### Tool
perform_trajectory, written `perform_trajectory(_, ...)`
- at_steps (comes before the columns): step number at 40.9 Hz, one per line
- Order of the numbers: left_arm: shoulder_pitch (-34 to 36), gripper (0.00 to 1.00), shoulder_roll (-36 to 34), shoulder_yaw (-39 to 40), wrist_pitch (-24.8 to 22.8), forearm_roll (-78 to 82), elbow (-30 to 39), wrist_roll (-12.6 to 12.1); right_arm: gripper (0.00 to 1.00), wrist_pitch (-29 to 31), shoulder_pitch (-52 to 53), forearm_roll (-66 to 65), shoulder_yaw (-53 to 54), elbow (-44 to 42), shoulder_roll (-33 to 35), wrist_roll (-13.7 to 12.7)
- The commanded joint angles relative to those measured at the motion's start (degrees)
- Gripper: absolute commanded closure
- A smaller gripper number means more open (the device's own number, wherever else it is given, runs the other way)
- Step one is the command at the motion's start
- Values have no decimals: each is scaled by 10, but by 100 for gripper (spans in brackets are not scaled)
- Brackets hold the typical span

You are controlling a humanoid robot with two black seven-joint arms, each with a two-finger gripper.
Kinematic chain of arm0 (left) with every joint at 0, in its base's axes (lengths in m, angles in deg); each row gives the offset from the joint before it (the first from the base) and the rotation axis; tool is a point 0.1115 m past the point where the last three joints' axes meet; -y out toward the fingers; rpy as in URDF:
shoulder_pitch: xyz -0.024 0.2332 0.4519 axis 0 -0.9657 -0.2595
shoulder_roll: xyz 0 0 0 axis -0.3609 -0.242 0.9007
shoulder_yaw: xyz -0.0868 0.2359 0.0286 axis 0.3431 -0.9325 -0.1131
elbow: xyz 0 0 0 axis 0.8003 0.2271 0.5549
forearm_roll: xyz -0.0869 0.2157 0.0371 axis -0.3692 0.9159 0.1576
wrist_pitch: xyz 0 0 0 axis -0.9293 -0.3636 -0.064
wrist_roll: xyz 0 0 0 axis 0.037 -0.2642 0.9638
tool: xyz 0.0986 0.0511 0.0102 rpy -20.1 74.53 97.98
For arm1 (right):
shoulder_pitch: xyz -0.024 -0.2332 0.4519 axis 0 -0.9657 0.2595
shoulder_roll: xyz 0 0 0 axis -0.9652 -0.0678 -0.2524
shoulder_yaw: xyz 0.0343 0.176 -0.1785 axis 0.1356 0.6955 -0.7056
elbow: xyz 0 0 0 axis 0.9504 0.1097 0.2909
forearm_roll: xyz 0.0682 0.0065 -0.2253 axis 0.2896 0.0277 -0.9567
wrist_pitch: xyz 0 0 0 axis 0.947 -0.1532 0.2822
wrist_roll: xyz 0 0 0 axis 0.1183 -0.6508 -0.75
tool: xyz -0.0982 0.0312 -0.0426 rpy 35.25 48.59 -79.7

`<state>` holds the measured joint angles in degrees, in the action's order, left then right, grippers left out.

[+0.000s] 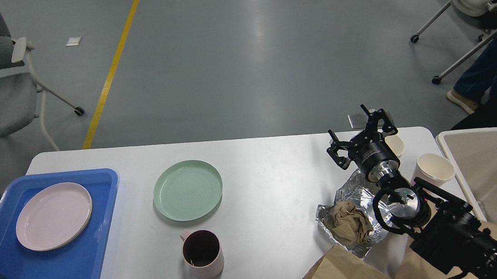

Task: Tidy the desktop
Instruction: 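Carry the teal mug with the left gripper onto the blue tray, then move the left gripper to the pink mug and grasp it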

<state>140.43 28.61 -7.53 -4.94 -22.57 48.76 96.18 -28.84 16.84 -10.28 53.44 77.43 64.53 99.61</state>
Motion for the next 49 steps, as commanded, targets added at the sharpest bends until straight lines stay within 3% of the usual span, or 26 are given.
perform_trajectory(1, -14, 54, 0, 22, 26, -3, -1, 0, 0, 0, 0, 0, -1, 0, 0, 0)
perform_trajectory(7, -17, 31, 0, 23, 28, -6, 0, 1, 0, -1, 0, 0, -1, 0, 0, 0)
perform_trajectory(10, -12, 7, -2, 23, 28, -6, 0, 3, 0, -1, 0, 0, 0, 0, 0, 0)
perform_trajectory(11, -9, 3, -4, 23, 26, -6, 0, 5, 0, 0, 0, 0, -1, 0, 0, 0)
perform_trajectory(15, 24, 3, -37, 27, 4, -3, 0, 5, 0, 0, 0, 0, -1, 0, 0, 0)
perform_trajectory(19, 72, 2, -55, 23, -58, 4, -1, 5, 0, 0, 0, 0, -1, 0, 0, 0)
perform_trajectory(20, 97, 2, -58, 21, -102, 6, -3, 6, 0, 0, 0, 0, 0, 0, 0, 0)
perform_trajectory(23, 146, 2, -65, 18, -176, 9, -10, 4, 0, 0, 0, 0, 0, 0, 0, 0)
perform_trajectory(25, 213, 2, -68, 19, -286, 30, -33, 5, 0, 0, -1, 0, 0, 0, 0, 0)
perform_trajectory(31, 312, 3, -57, 37, -441, 30, -40, 2, 0, 0, 0, 0, -1, 0, 0, 0)
perform_trajectory(35, 346, 3, -21, 65, -441, 21, -23, 3, 0, 0, 0, 0, 0, 0, 0, 0)
perform_trajectory(49, 339, 5, 151, 115, -434, -30, 90, 2, 0, 0, 0, 0, -1, 0, 0, 0)
